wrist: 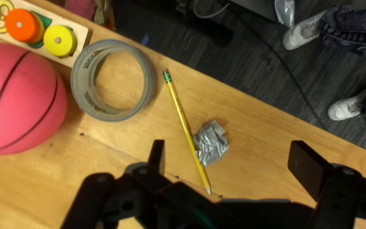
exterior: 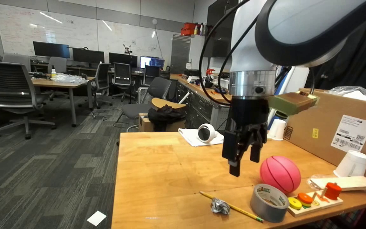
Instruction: Move the ball to the right
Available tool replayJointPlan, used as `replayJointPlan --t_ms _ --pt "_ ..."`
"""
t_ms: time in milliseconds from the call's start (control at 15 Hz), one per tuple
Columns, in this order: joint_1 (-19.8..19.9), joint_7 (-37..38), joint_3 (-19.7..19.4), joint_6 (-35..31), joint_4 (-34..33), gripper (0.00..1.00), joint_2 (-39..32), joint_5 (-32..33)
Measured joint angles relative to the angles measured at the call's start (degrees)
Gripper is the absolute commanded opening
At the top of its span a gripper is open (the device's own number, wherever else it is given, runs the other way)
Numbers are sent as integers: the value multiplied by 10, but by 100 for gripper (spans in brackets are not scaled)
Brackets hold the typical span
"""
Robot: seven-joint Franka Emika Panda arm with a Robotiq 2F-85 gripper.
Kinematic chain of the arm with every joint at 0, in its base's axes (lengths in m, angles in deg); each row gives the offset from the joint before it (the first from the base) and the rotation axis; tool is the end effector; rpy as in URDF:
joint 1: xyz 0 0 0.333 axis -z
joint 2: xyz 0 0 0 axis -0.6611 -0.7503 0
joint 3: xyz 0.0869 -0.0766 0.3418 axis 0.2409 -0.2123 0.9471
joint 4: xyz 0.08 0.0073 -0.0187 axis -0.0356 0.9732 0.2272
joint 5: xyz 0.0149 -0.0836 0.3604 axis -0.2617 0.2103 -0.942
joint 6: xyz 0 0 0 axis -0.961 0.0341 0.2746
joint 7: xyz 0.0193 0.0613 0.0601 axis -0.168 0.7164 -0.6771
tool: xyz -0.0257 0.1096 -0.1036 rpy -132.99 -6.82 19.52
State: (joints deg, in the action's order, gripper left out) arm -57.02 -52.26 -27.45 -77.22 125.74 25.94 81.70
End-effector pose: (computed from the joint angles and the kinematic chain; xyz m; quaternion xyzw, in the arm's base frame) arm 0.3780 0.2526 0.4263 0.9711 0.2243 -0.0715 0.0387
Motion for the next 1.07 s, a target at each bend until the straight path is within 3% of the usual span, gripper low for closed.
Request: replayJointPlan --t_ms 267,667,1067 --pt "12 9 -23 50 -5 100 -28 -14" --pt "28 63 -44 56 -3 100 -42 -48" --pt "33 175 -47 -51 28 100 -40 -48"
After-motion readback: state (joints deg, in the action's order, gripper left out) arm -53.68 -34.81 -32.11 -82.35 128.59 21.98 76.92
